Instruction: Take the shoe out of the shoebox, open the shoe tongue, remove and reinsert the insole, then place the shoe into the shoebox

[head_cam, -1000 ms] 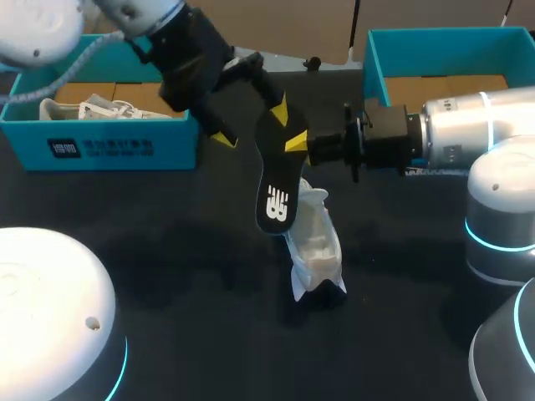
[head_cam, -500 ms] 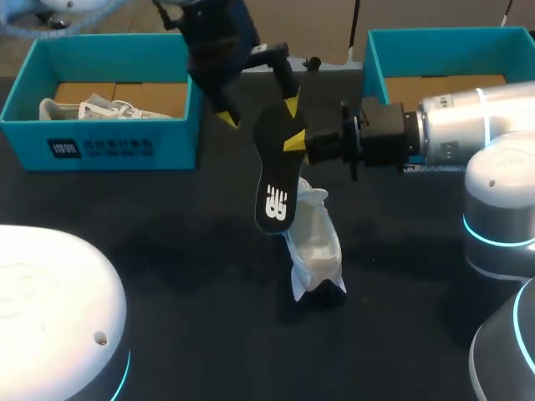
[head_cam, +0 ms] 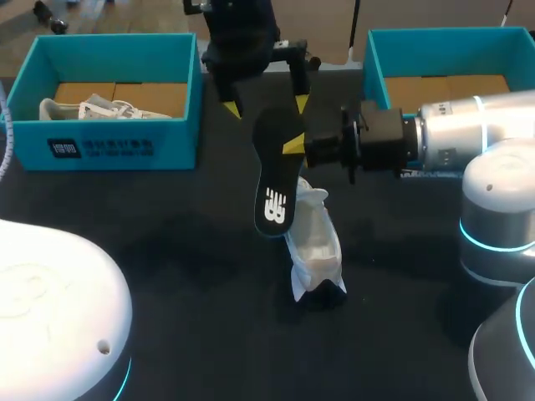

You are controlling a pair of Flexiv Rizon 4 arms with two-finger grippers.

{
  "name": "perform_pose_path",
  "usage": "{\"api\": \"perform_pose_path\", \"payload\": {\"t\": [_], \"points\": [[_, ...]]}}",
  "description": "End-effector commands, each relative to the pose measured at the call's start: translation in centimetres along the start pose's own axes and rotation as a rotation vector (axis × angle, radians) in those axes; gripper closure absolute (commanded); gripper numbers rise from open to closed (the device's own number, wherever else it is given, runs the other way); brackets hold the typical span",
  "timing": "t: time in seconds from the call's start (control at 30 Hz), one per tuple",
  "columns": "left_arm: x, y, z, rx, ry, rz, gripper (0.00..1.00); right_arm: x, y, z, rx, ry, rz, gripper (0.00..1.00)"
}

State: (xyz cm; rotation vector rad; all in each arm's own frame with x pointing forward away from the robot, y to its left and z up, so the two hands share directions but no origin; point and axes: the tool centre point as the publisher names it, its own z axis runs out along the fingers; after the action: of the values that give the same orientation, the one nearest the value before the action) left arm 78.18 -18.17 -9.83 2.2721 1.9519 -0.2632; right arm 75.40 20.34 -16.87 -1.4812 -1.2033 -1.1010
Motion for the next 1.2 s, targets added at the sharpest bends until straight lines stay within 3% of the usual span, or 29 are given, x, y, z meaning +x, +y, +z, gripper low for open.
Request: {"api": "perform_pose_path", "payload": {"t": [0.03, 0.47, 1.0, 1.2], "points": [[-0.4, 0.0, -0.2, 0.002, 0.020, -0.001, 0.00, 0.0, 0.0, 0.1, -0.001, 0.003, -0.002, 1.00], [-0.4, -0.9, -0.5, 0.009, -0.047, 0.005, 0.00, 0.0, -0.2, 0.0, 0.007, -0.003, -0.005, 1.00], [0.1, -1.0, -1.7, -0.049, -0.370, -0.056, 0.00, 0.4, -0.7, -1.2, -0.018, -0.004, -0.003, 1.00], [0.7, -1.2, -2.0, -0.049, -0.542, -0.047, 0.00, 0.8, -0.8, -2.0, -0.029, 0.009, -0.003, 1.00]]}}
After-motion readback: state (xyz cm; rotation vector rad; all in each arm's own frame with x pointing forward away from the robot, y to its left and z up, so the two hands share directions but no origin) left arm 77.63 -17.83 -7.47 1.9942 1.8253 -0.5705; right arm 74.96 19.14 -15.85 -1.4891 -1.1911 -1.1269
